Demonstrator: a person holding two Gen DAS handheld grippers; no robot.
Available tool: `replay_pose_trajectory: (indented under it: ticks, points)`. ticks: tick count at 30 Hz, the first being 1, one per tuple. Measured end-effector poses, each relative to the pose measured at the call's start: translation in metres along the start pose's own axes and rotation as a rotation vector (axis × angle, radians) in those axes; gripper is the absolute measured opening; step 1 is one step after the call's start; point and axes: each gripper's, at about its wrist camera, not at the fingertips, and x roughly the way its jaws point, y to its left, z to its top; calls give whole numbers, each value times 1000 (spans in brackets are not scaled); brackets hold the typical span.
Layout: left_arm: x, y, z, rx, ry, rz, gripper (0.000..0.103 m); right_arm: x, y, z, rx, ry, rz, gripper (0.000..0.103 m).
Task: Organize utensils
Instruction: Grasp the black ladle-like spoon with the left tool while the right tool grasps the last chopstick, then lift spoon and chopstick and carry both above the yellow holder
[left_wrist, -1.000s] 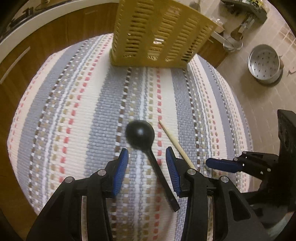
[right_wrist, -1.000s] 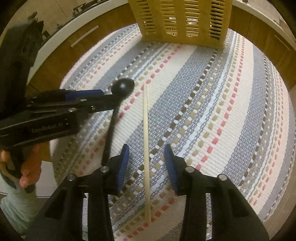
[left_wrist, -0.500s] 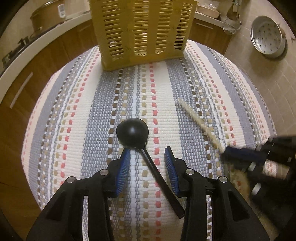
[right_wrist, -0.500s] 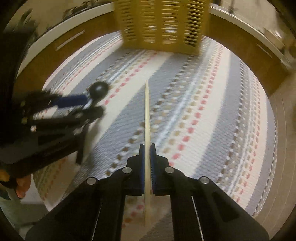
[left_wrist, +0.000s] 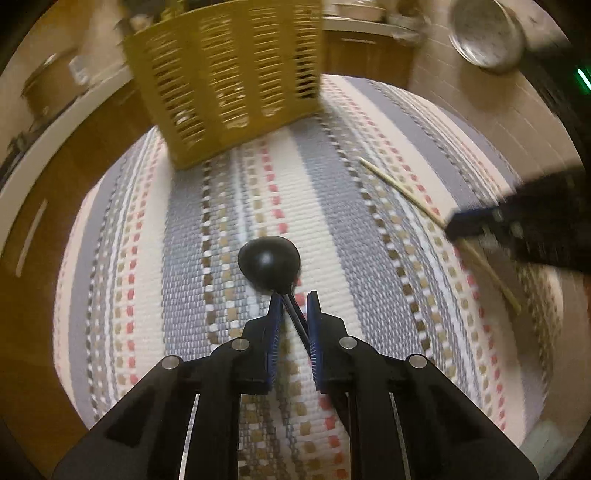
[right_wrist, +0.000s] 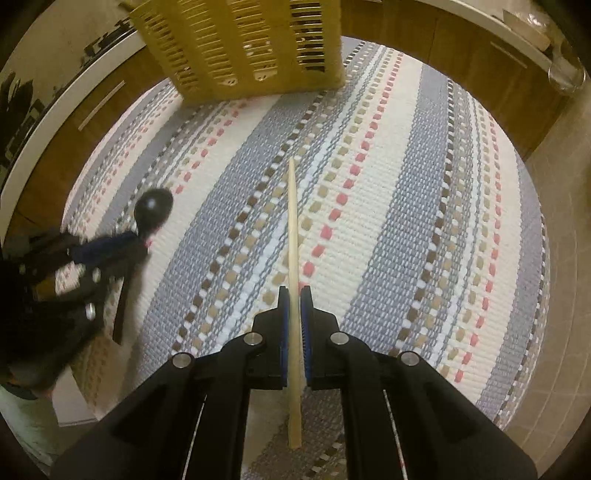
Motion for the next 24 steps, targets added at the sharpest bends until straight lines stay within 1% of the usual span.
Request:
replay_pose_trajectory:
  ticks: [2,4,6,8,10,12,13,15,17,19,20,22,23,24]
  points:
    - [0,0,0,-4,9,-1,14,4,-3,10,11,16,8,8]
    - [-1,5,1,-28,18,-29,19,8,-4,20,17,39,17,8]
    - [-1,8,4,-47,29,-44,28,11,-2,29,4,66,16,15]
    - [3,13,8,-58,66,-76,31,12,3,35,-10,100,22,21]
    - [6,21,15,-65,114,-107,31,12,9,35,-25,121,6,21]
    - [9,23,20,-71,150,-128,31,10,15,40,-71,113,-39,21]
    - [11,26,24,-78,164,-136,31,11,19,43,-84,109,-47,21]
    - [14,27,29,-76,184,-140,30,15,24,48,-99,117,-38,21]
    - [17,25,33,-68,208,-137,29,24,28,50,-113,149,-54,21]
    - [19,18,36,-45,228,-110,29,27,38,50,-148,139,-89,19]
    - [21,14,37,-36,228,-101,33,29,45,50,-168,133,-104,13]
    - [25,-2,39,8,220,-47,35,31,56,49,-210,120,-114,10]
    - [24,-8,38,20,210,-31,28,31,59,49,-221,113,-114,5]
    - [24,-10,39,12,204,-36,25,31,60,48,-222,105,-101,4]
